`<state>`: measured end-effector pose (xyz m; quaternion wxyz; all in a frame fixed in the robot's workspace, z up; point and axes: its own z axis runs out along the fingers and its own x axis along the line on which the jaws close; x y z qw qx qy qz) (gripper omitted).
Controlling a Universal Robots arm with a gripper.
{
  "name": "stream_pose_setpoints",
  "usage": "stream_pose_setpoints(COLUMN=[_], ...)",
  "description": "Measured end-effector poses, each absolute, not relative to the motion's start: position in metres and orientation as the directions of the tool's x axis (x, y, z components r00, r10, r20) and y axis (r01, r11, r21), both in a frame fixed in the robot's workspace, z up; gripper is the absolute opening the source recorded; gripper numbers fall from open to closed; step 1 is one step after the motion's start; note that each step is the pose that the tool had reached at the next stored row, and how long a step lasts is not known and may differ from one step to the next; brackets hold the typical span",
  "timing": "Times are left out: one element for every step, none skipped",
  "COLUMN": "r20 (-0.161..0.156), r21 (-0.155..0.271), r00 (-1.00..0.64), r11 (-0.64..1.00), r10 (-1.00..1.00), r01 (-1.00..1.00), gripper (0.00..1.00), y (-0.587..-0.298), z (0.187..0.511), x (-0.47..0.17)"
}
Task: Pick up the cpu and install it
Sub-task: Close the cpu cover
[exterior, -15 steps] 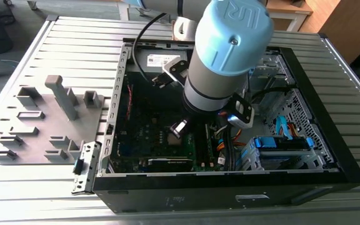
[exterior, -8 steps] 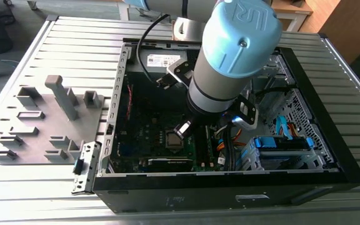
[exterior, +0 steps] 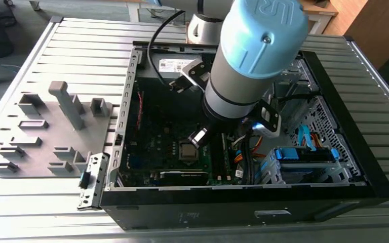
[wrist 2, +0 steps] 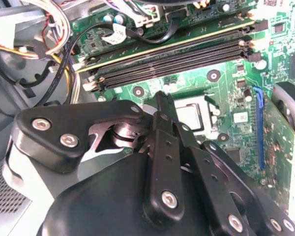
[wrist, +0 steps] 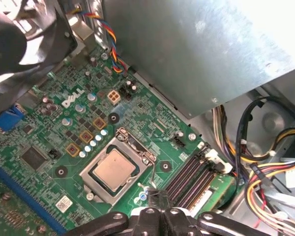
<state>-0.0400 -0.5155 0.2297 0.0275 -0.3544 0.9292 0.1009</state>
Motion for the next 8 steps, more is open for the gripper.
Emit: stream_pose_setpoints(r20=[-0.123,-0.123,-0.124,-0.124,-0.124,-0.124,-0.124,-0.124], r21=[0.168,0.169,0.169,0.170,0.170,0.170,0.170,0.170], r00=[-0.747,-0.747,-0.747,-0.747,-0.747,-0.747,-0.747,-0.747], r11=[0.728,0.728,0.728,0.728,0.728,0.728,0.728,0.728], r10=[-0.653,-0.653,-0.653,-0.653,-0.653,-0.653,-0.653,-0.653], r01=[-0.664,-0.664,-0.664,-0.664,-0.664,-0.664,-0.664,-0.664], gripper=[0.11,0.11,0.11,0.11,0.11,0.11,0.11,0.11], y=[-0.516,-0.516,-0.516,-0.516,-0.516,-0.516,-0.516,-0.516], z=[0.232,0.235,0.238,0.242,0.245,0.248,0.251,0.253], x=[-0.040,-0.040,-0.040,-0.040,-0.040,-0.040,-0.040,-0.040])
